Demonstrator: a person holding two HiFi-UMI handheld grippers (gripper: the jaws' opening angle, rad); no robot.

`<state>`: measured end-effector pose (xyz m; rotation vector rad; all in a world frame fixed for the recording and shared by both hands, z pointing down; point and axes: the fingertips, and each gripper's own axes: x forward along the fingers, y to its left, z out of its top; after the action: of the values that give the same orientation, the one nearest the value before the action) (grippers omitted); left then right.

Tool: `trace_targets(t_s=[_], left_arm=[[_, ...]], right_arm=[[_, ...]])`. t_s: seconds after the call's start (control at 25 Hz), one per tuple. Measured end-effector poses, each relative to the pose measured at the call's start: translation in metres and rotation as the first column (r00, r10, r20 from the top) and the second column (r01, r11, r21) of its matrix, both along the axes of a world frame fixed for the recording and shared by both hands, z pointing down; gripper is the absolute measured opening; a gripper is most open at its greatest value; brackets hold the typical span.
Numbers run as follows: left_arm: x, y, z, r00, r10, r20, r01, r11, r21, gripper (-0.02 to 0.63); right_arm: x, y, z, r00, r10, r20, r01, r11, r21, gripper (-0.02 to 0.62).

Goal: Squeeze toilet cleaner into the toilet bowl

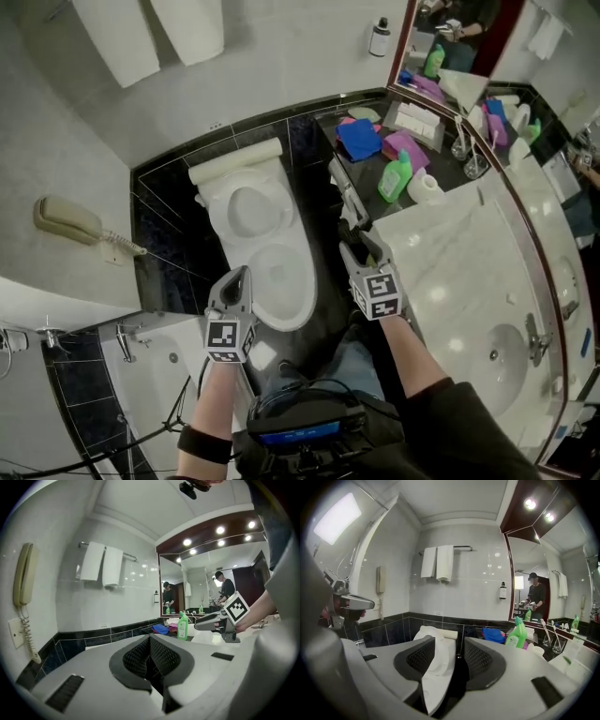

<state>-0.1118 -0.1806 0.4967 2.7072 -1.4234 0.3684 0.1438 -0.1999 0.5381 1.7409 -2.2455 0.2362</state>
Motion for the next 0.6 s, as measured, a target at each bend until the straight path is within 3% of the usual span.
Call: trace_targets(t_s=[0.32, 0.52, 0.6], left_arm=[[0.117, -0.044, 0.018, 0.998, 0.055, 0.0, -0.055, 0.998, -0.029, 0.0], [0.184, -0.082, 0.025, 0.994, 0.108, 0.017, -0.107, 0.993, -0.046, 0.0], [0.207, -0.093, 0.031, 0.991, 0.133, 0.025, -0.132, 0.99, -0.057, 0.0]], right_arm=[[0.125, -0.05, 0.042, 0.996, 0.082, 0.022, -0.081, 0.995, -0.064, 0.348], [0.178, -0.088, 0.066, 0.993, 0.111, 0.028, -0.108, 0.991, -0.084, 0.429], [0.198, -0.1, 0.08, 0.992, 0.125, 0.029, -0.122, 0.988, -0.09, 0.431]])
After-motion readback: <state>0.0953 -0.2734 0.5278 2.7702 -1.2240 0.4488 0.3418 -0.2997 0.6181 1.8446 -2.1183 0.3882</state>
